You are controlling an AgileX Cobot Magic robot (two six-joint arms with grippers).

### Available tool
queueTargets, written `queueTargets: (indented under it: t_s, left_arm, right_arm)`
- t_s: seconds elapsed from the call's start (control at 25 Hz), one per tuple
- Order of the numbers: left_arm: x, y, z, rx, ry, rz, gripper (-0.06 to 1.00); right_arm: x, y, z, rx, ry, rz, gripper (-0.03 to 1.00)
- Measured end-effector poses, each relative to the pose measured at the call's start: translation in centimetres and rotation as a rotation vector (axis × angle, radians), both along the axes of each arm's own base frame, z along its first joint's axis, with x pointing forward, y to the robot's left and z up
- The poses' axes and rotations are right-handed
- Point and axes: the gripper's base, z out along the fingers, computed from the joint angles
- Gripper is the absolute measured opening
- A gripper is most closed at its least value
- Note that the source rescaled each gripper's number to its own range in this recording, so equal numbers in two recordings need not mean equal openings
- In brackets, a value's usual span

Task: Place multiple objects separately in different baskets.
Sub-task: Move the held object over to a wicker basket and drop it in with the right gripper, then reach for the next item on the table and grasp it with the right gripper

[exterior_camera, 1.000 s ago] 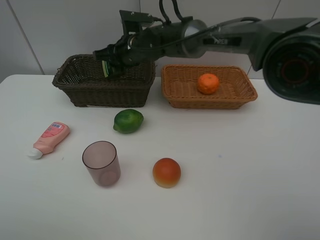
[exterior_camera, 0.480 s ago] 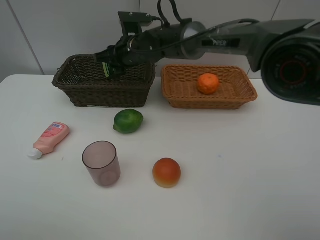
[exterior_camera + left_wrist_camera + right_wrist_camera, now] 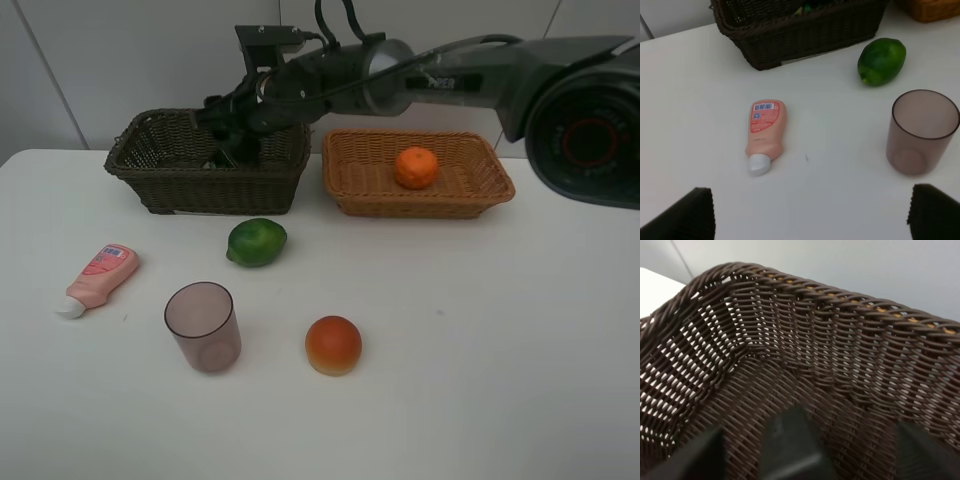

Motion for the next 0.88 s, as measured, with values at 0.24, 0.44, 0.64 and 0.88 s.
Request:
queueTargets:
  t_s: [0.24, 0.44, 0.64, 0.88]
  left_arm:
    - [0.0, 0.0, 0.0, 0.0, 0.0, 0.0, 1.0]
    - [0.0, 0.0, 0.0, 0.0, 0.0, 0.0, 1.0]
    - [0.0, 0.0, 0.0, 0.0, 0.0, 0.0, 1.0]
    - [0.0, 0.0, 0.0, 0.0, 0.0, 0.0, 1.0]
  right_arm:
    - [-0.2, -0.2, 1.1, -0.004, 0.0, -0.003, 0.78]
    - [-1.1, -1.2, 4.3, -0.045, 0.041, -0.024, 0.79]
    - [-2.8, -3.0, 6.5, -0.199, 0.159, -0.037, 0.83]
    - [-5.8, -4.5, 8.5, -0.415, 0.302, 0.011, 0.87]
